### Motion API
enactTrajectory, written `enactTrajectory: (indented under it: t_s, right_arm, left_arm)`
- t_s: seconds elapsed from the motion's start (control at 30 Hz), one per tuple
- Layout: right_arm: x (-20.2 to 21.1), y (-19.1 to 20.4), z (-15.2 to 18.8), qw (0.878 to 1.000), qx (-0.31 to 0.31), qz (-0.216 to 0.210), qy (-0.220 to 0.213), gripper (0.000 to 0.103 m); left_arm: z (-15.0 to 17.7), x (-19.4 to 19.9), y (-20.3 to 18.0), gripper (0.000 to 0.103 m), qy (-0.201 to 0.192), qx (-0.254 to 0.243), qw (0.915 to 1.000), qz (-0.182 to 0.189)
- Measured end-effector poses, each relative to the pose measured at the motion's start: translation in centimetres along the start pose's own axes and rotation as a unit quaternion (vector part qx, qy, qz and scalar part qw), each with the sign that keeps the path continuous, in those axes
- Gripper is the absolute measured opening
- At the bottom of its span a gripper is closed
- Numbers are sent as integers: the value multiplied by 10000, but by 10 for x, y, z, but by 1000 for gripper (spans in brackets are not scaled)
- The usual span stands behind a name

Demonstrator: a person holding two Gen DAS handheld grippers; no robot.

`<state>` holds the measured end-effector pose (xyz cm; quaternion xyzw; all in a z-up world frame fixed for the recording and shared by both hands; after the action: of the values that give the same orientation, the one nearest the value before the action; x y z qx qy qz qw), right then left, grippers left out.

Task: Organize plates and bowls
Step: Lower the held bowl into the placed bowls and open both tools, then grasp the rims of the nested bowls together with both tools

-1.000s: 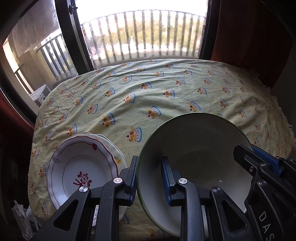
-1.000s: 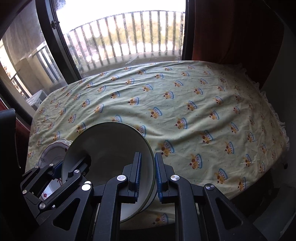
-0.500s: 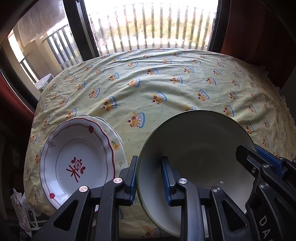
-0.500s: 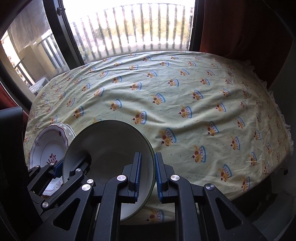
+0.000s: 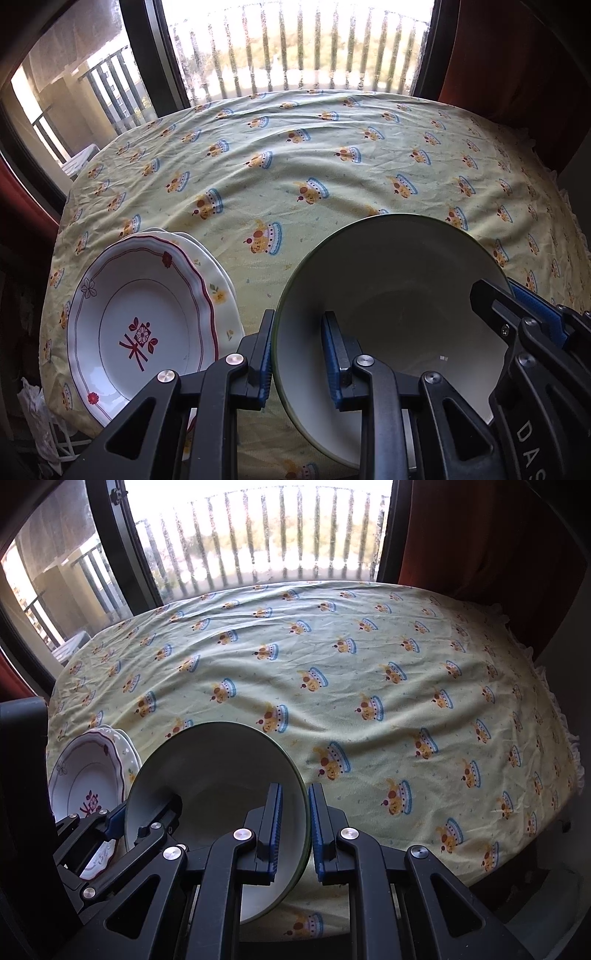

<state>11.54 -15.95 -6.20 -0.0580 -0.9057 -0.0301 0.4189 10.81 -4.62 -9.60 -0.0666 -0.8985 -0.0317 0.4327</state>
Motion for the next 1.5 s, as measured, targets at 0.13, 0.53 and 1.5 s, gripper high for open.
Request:
enactTrajectory:
  t_s: [0.13, 0.53, 1.5]
  right_arm:
    - [0, 1, 1, 10000, 35, 10, -39, 18]
    - [3, -6, -1, 9987, -472, 182, 33, 60]
    - [-35, -7, 13, 9898, -1244, 290, 627, 71]
  left_arm:
    - [2, -1, 0, 34, 46, 58, 9997, 230]
    - [-4, -10, 14, 62, 179, 155, 9968, 765]
    - [8, -45, 7, 63, 833, 388, 9801, 1758]
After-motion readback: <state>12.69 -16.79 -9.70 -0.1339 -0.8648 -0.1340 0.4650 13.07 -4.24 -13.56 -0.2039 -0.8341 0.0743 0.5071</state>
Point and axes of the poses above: each gripper's, at about its wrist camera, not at the fingertips, and x roughly against the way its jaws point, y to its left, z to its underside, the point moved 4 cm from there along -x, roughly the way its jaws point, and after that the axes turned 13 degrees about -y, right-handed, at the moved point
